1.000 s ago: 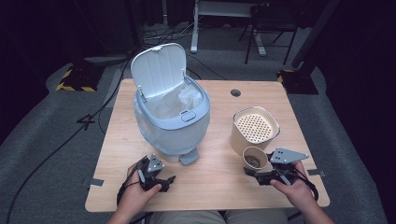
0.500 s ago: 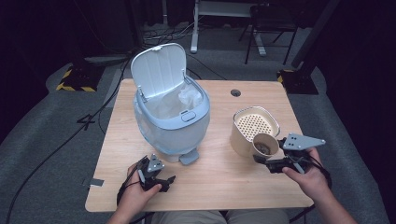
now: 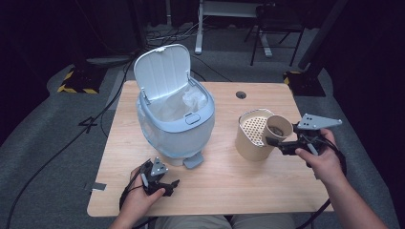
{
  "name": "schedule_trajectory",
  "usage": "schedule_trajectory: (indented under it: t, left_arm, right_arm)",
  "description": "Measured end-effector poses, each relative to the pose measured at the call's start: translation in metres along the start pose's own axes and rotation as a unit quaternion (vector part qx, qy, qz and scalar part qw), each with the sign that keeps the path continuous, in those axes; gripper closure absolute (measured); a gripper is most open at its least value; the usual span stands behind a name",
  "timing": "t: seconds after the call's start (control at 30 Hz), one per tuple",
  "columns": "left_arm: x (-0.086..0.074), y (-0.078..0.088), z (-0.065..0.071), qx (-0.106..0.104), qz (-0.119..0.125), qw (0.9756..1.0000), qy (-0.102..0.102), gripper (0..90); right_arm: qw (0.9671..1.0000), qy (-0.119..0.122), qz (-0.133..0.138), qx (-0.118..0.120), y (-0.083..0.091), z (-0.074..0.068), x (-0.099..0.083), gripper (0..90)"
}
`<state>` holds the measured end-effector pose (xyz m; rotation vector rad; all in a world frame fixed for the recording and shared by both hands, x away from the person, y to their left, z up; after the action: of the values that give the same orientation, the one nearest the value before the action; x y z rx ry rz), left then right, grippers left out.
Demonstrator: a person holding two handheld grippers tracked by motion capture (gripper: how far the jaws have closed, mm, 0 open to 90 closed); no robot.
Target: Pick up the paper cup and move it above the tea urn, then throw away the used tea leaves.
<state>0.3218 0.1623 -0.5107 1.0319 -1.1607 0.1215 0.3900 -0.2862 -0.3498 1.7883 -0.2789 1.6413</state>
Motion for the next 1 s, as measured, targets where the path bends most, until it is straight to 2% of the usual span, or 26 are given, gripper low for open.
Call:
schedule_trajectory:
  t: [0.1, 0.13, 0.23, 0.3, 0.37, 0.4, 0.5, 0.63, 0.77, 0.9, 1.0]
  left_arm:
    - [0.0, 0.0, 0.0, 0.0, 0.0, 1.0, 0.0, 18.1]
    - [0.0, 0.0, 0.0, -0.001, 0.0, 1.0, -0.001, 18.1]
    - [0.0, 0.0, 0.0, -0.001, 0.0, 1.0, -0.001, 18.0]
    - [0.0, 0.0, 0.0, -0.002, -0.001, 1.0, -0.001, 17.8]
    - [0.0, 0.0, 0.0, -0.002, -0.001, 1.0, -0.001, 17.8]
    - [0.0, 0.0, -0.001, -0.002, 0.0, 1.0, -0.002, 17.8]
    - [0.0, 0.0, -0.001, -0.002, 0.0, 1.0, -0.003, 17.8]
    - [0.0, 0.0, -0.001, -0.002, 0.0, 1.0, -0.003, 17.8]
    - [0.0, 0.0, -0.001, -0.002, -0.001, 1.0, -0.003, 17.8]
    - [0.0, 0.0, -0.001, -0.002, -0.002, 1.0, -0.003, 17.8]
    - [0.0, 0.0, -0.001, -0.002, 0.001, 1.0, -0.003, 17.8]
  right_arm:
    - [1.0, -0.004, -0.002, -0.001, -0.003, 0.007, 0.003, 31.0]
    - [1.0, 0.002, -0.004, -0.008, -0.006, 0.014, 0.005, 31.0]
    - [0.9999, 0.005, -0.006, -0.013, -0.009, 0.02, 0.007, 31.0]
    - [0.9998, 0.006, -0.007, -0.018, -0.014, 0.028, 0.01, 31.0]
    - [0.9998, 0.007, -0.007, -0.02, -0.015, 0.03, 0.011, 31.0]
    - [0.9994, 0.007, -0.014, -0.032, -0.019, 0.036, 0.011, 31.0]
    - [0.999, 0.003, -0.018, -0.041, -0.024, 0.044, 0.009, 31.0]
    - [0.9985, 0.0, -0.022, -0.049, -0.03, 0.052, 0.006, 31.0]
    - [0.9985, 0.004, -0.02, -0.051, -0.031, 0.055, 0.005, 31.0]
    - [0.9954, 0.061, -0.027, -0.069, -0.031, 0.054, 0.008, 31.0]
    - [0.9901, 0.112, -0.027, -0.079, -0.032, 0.054, 0.009, 31.0]
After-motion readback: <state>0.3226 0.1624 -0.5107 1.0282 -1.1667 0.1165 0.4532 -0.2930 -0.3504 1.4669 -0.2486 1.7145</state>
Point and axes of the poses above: each handheld gripper's, and its own axes: y roughly backward along the jaws, x roughly out of its top, z roughly to its right, the point moved 1 cm from there along -y, roughly forward along the jaws, and after that the axes turned 9 degrees about z, right-handed, at the moved point
